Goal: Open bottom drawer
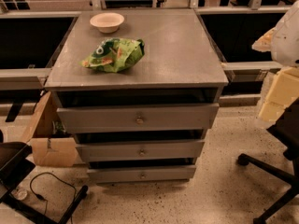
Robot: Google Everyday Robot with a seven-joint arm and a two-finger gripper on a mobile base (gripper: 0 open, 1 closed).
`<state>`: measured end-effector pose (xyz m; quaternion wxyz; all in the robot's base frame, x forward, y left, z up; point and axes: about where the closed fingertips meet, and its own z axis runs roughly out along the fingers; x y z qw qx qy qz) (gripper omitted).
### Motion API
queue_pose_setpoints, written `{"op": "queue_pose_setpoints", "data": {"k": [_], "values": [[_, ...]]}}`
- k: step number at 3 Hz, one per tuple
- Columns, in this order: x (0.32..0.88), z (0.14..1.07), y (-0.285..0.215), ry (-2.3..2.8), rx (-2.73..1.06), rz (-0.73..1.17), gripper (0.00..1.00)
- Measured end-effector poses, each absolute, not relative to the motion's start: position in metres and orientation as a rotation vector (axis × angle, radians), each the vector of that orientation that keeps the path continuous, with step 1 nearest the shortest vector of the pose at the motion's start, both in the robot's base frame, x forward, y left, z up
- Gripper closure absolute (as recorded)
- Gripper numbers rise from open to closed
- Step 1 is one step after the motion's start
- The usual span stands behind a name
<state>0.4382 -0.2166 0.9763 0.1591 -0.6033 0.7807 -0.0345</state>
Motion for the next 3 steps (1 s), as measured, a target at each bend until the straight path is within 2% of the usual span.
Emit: {"op": "queue_pose_setpoints", "data": {"k": [1, 2, 3], "values": [[0.439, 0.972, -0.216, 2.234, -1.722, -0.097, 0.00], [0.442, 0.919, -0.210, 2.260, -1.695, -0.075, 0.00], [0.440, 0.860, -0.202, 2.275, -1.682, -0.140, 0.00]]}}
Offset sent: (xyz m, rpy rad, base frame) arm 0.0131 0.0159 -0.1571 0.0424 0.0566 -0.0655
